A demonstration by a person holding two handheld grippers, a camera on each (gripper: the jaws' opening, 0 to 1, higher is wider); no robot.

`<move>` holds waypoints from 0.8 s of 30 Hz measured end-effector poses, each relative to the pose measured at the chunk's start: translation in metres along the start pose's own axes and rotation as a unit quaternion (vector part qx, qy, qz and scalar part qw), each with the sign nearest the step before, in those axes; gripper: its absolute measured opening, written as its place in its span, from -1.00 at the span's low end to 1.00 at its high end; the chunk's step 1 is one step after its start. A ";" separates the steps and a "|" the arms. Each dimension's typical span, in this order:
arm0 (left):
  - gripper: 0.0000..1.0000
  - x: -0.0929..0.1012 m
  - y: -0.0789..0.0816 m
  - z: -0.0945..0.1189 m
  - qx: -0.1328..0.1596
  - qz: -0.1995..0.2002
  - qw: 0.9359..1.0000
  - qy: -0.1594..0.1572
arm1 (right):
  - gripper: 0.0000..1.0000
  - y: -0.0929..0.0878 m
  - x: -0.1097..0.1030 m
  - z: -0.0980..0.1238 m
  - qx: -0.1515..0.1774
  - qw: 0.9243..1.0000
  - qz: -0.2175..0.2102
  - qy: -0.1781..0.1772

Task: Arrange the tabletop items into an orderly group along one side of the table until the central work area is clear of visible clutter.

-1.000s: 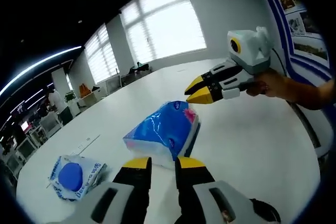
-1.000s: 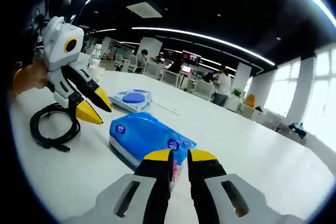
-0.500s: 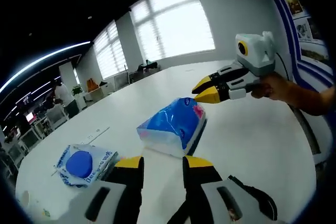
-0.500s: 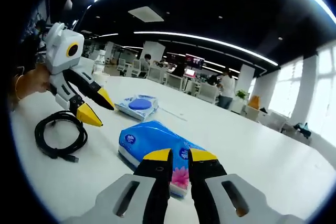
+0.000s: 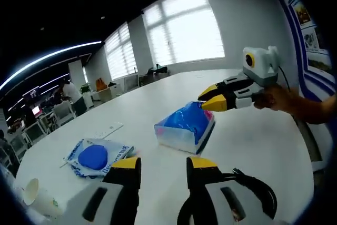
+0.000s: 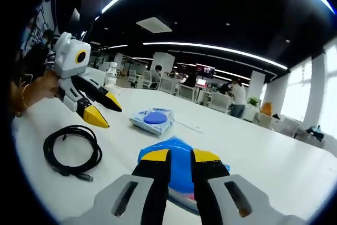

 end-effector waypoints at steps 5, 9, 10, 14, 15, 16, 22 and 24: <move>-0.25 -0.011 0.001 0.012 0.010 0.003 1.000 0.019 | -0.71 0.005 -0.004 -0.005 0.004 1.000 0.003 0.001; -0.15 -0.013 -0.002 0.018 0.016 0.019 0.999 0.022 | -0.71 0.007 -0.009 -0.010 0.001 1.000 0.003 0.010; -0.15 -0.011 -0.003 0.019 0.016 0.017 1.000 0.020 | -0.71 0.007 -0.010 -0.012 0.001 1.000 0.004 0.011; -0.14 -0.014 -0.006 0.023 0.018 0.016 0.999 0.024 | -0.71 0.010 -0.014 -0.014 0.005 1.000 0.007 0.010; -0.14 -0.015 -0.007 0.024 0.017 0.018 0.999 0.026 | -0.71 0.011 -0.016 -0.014 0.006 1.000 0.006 0.011; -0.13 -0.018 -0.008 0.026 0.017 0.020 0.999 0.028 | -0.71 0.011 -0.017 -0.015 0.005 1.000 0.005 0.013; -0.08 -0.030 -0.019 0.038 0.010 0.044 0.998 0.045 | -0.69 0.015 -0.027 -0.020 0.004 1.000 0.017 0.023; -0.04 -0.032 -0.023 0.043 0.009 0.053 0.997 0.047 | -0.67 0.017 -0.032 -0.023 0.005 0.999 0.023 0.027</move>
Point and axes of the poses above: the point that each gripper's makers call its tool centre point, and the gripper's own axes: z roughly backward along the fingers, x roughly to its right, y roughly out of its top, the point moved 2 cm from there along z, roughly backward along the fingers, and after that the axes turned 1 degree about z, right-handed, at the moved point
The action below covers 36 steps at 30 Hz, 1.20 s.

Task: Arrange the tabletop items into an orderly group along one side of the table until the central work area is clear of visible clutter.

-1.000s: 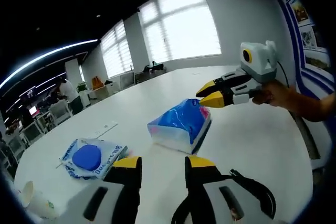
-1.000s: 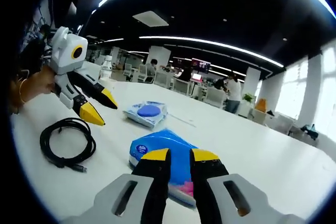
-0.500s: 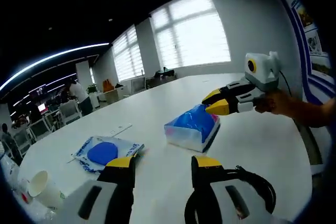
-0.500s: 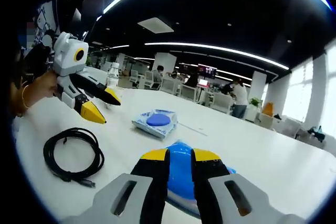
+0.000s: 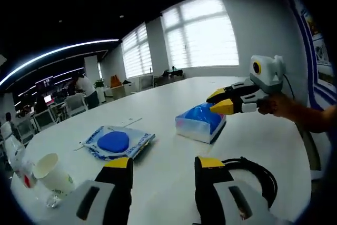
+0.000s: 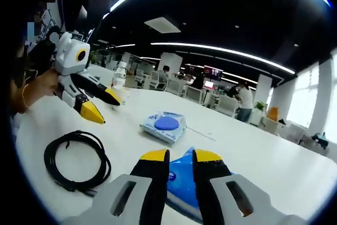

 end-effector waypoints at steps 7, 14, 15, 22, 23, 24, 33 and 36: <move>0.03 -0.016 -0.011 0.020 -0.008 0.008 1.000 0.017 | -0.64 0.006 -0.014 -0.010 0.001 1.000 0.014 0.014; 0.03 -0.026 -0.013 0.028 -0.007 0.001 1.000 0.025 | -0.57 0.010 -0.021 -0.019 -0.003 1.000 0.020 0.020; 0.04 -0.026 -0.013 0.028 -0.007 -0.001 1.000 0.026 | -0.55 0.010 -0.022 -0.020 -0.004 1.000 0.020 0.022; 0.07 -0.030 -0.018 0.028 -0.016 -0.008 1.000 0.024 | -0.52 0.008 -0.031 -0.026 -0.014 0.999 0.023 0.032; 0.07 -0.031 -0.019 0.029 -0.018 -0.008 1.000 0.024 | -0.52 0.009 -0.032 -0.028 -0.014 0.999 0.023 0.034; 0.07 -0.031 -0.021 0.029 -0.019 -0.009 0.999 0.024 | -0.52 0.009 -0.032 -0.029 -0.015 0.999 0.024 0.034; 0.07 -0.037 -0.029 0.034 -0.020 -0.005 1.000 0.022 | -0.53 0.021 -0.043 -0.047 -0.013 0.999 0.031 0.041; 0.07 -0.039 -0.031 0.035 -0.022 -0.006 0.999 0.023 | -0.55 0.021 -0.044 -0.054 -0.028 0.998 0.055 0.034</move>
Point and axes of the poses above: the point that each gripper's makers call its tool centre point, and the gripper's own axes: z roughly backward along the fingers, x roughly to its right, y roughly out of its top, the point moved 2 cm from there along z, roughly backward along the fingers, and after that the axes turned 1 degree about z, right-handed, at the moved point
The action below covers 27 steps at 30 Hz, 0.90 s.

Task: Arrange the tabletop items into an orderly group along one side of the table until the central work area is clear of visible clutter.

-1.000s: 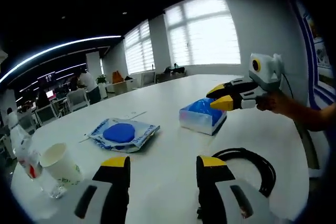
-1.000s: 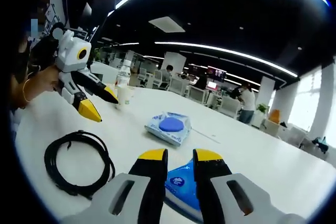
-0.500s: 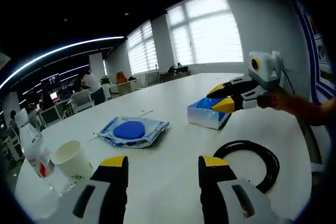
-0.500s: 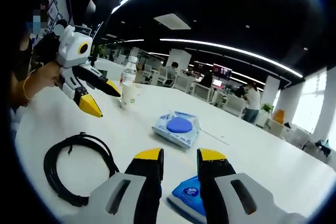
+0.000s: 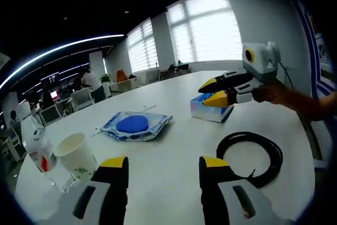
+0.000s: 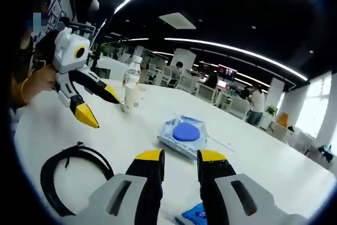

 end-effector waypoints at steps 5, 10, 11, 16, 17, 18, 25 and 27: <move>0.07 -0.004 -0.003 0.004 0.001 0.002 1.000 0.000 | -0.61 0.003 -0.005 -0.012 -0.011 1.000 0.021 -0.005; 0.07 -0.005 -0.006 0.006 0.001 0.007 1.000 -0.001 | -0.61 0.007 -0.008 -0.027 -0.016 1.000 0.015 0.003; 0.07 -0.005 -0.006 0.006 0.000 0.007 1.000 -0.002 | -0.61 0.008 -0.010 -0.030 -0.016 1.000 0.009 0.006; 0.07 -0.007 -0.005 0.008 0.002 0.006 1.000 -0.002 | -0.61 0.010 -0.019 -0.045 -0.022 1.000 0.006 0.017; 0.07 -0.008 -0.005 0.009 0.003 0.006 1.000 -0.002 | -0.61 0.010 -0.020 -0.048 -0.024 1.000 0.006 0.020; 0.06 -0.008 -0.004 0.010 0.004 0.006 1.000 -0.001 | -0.61 0.010 -0.021 -0.050 -0.025 0.999 0.007 0.021; 0.06 -0.011 -0.004 0.012 0.003 0.001 1.000 -0.002 | -0.61 0.008 -0.023 -0.059 -0.032 0.999 0.010 0.026; 0.06 -0.011 -0.005 0.012 0.001 -0.002 1.000 -0.004 | -0.61 0.008 -0.025 -0.062 -0.032 0.999 0.012 0.031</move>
Point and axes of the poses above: the point that each gripper's makers call its tool centre point, and the gripper's own axes: z roughly backward along the fingers, x roughly to its right, y roughly out of its top, the point moved 2 cm from there along z, roughly backward along the fingers, and after that the axes turned 1 degree about z, right-handed, at the moved point
